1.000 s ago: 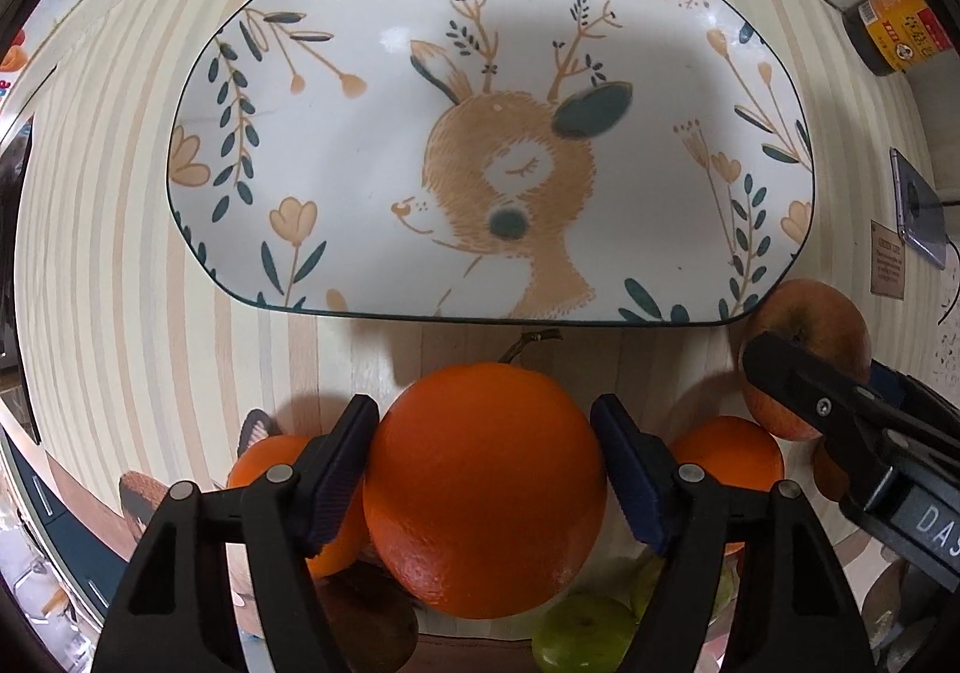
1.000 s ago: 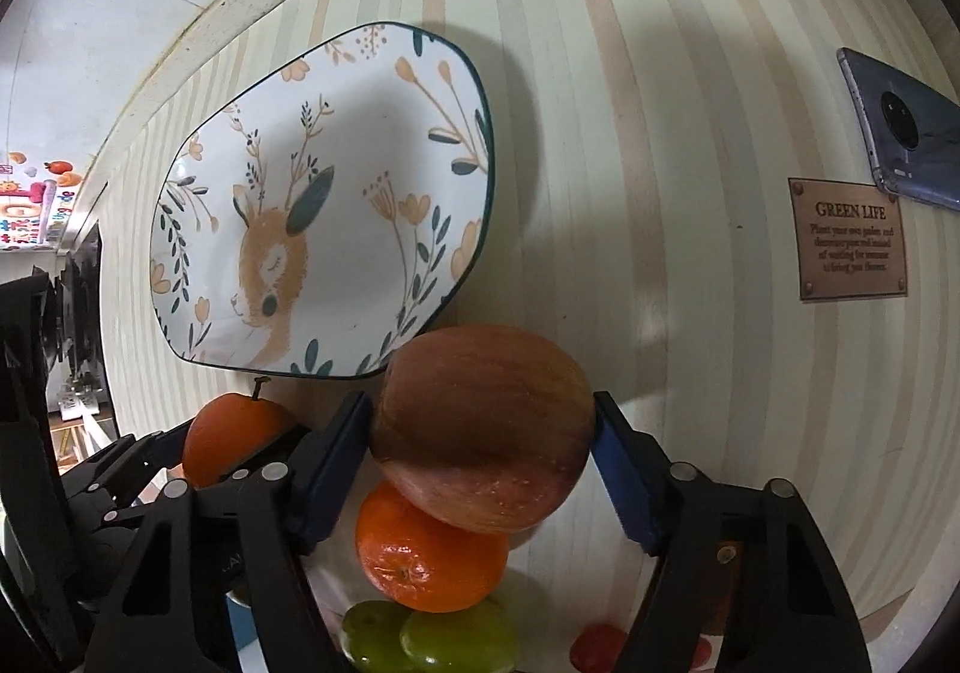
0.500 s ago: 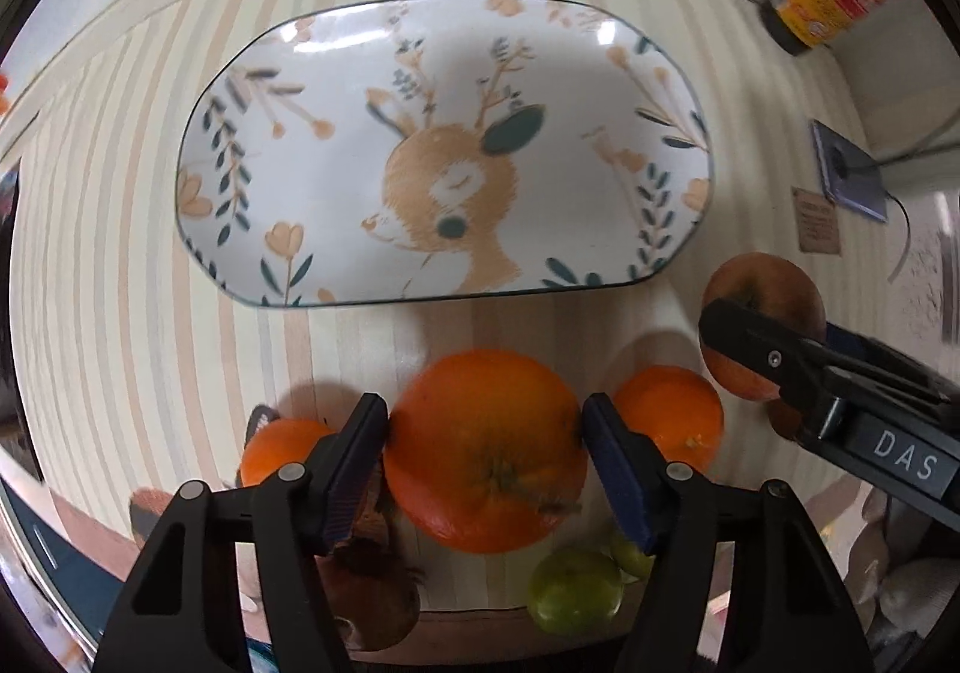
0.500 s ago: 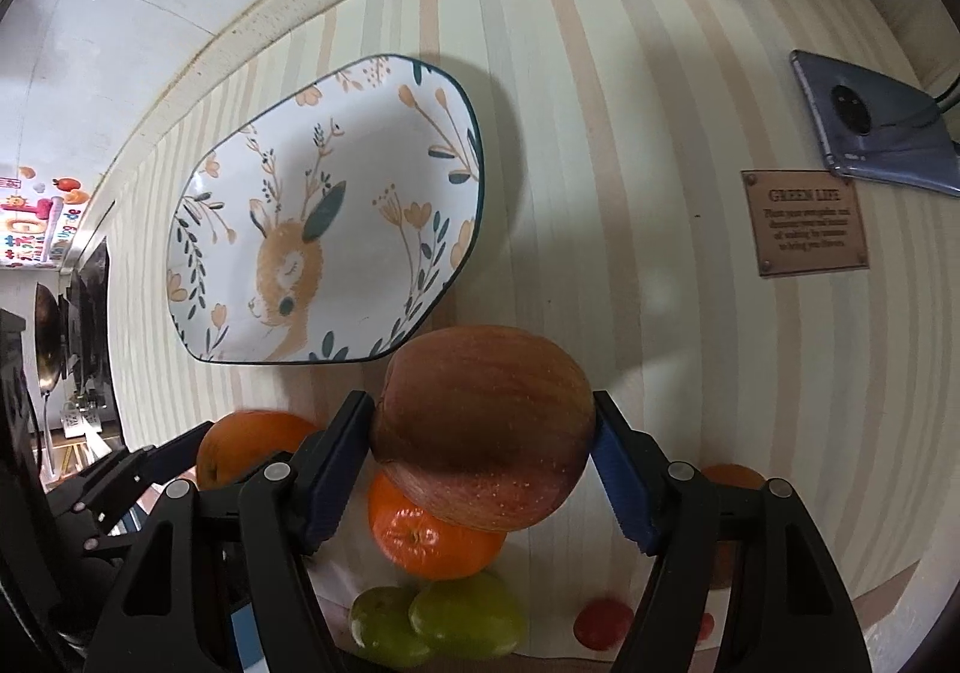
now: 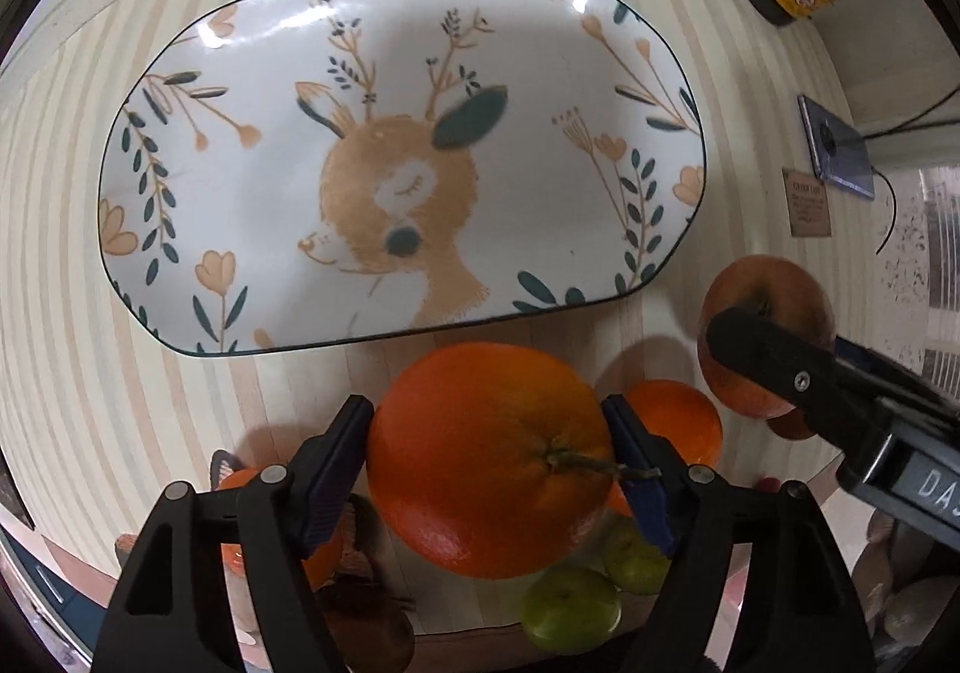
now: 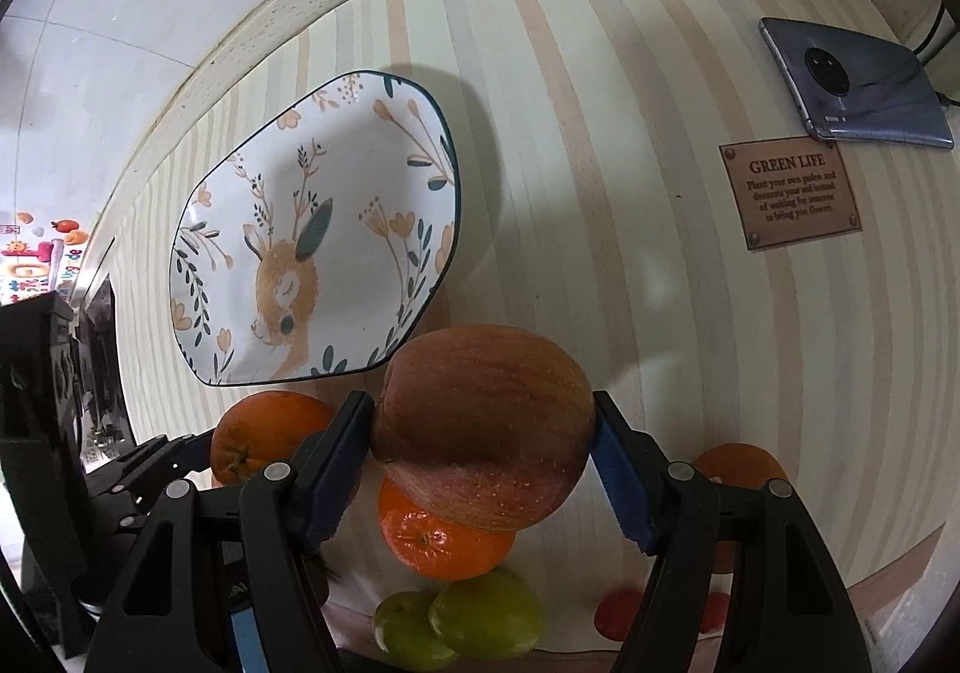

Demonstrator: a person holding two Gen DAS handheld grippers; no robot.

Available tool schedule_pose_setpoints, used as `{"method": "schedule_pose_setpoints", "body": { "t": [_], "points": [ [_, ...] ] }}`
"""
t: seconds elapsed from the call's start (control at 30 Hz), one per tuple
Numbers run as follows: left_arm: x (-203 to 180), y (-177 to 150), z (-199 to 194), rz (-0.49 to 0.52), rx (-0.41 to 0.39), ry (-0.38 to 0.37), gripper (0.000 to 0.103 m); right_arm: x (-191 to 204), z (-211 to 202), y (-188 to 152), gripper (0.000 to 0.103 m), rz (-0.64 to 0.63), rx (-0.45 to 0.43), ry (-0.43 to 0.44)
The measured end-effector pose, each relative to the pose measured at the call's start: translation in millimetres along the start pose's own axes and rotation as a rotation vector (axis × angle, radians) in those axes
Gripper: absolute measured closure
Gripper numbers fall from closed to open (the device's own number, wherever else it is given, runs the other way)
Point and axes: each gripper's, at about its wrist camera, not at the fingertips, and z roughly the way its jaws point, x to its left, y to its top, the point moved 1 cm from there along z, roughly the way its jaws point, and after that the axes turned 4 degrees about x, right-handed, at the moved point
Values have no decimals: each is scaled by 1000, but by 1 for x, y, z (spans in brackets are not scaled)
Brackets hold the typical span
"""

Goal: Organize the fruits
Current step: 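Close the left tool on the large orange while the right tool grasps the red apple, then lower the orange onto the deer plate with the left tool while the right tool sets the apple there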

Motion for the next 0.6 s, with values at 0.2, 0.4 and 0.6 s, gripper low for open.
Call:
{"method": "schedule_pose_setpoints", "body": {
  "t": [0.2,0.4,0.6],
  "points": [
    [-2,-3,-5,-25,-32,28,30,-2,-2,0,29,13,-9,1],
    [12,-24,-38,-39,-74,-25,30,2,-16,0,29,12,-38,19],
    [33,-3,-100,-79,-171,-116,30,21,-41,9,29,-14,-78,65]
  ]
}}
